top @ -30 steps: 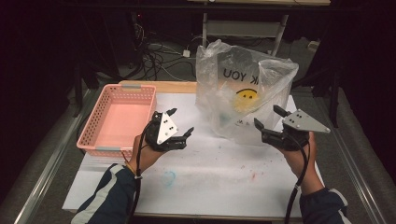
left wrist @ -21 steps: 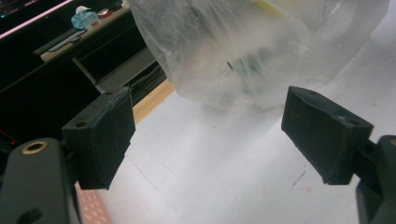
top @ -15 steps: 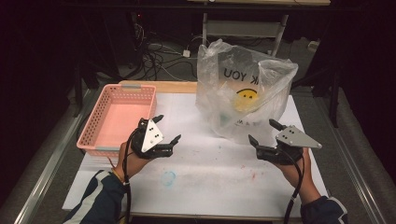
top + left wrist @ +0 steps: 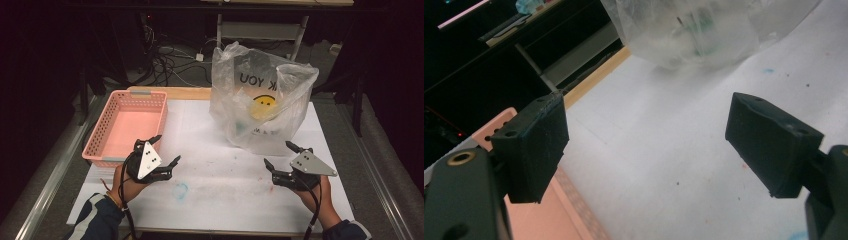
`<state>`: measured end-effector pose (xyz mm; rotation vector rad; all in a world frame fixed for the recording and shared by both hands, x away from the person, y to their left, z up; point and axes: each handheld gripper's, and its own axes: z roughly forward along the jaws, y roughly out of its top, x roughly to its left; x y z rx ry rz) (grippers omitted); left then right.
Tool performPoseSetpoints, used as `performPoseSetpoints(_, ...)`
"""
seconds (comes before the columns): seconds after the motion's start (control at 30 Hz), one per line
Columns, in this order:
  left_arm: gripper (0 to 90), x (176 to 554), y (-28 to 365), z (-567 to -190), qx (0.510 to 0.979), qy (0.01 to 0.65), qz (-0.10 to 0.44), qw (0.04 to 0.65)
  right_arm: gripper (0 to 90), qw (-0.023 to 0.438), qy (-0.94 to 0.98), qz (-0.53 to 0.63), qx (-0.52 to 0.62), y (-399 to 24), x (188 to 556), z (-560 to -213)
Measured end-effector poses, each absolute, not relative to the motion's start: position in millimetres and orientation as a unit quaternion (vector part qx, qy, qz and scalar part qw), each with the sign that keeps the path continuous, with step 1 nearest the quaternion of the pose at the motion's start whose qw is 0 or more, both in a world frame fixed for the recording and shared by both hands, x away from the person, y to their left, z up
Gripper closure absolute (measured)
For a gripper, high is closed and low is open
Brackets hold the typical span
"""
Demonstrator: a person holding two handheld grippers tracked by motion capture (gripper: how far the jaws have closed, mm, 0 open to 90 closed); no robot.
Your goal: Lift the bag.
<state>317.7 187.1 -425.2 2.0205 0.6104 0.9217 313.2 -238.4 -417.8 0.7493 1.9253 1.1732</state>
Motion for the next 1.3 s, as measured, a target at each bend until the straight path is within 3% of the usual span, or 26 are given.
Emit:
performPoseSetpoints(0.63, 17.1, 282.6, 223.0, -449.8, 0.808, 0.264, 0.353, 0.392, 16.6, 0.345, 0.77, 0.438, 0.311, -242.8, 290.0, -452.5)
performPoseSetpoints(1.3, 17.1, 273.7, 226.4, -457.6, 0.814, 0.273, 0.339, 0.384, 17.4, 0.341, 0.777, 0.431, 0.306, -244.4, 282.8, -455.3)
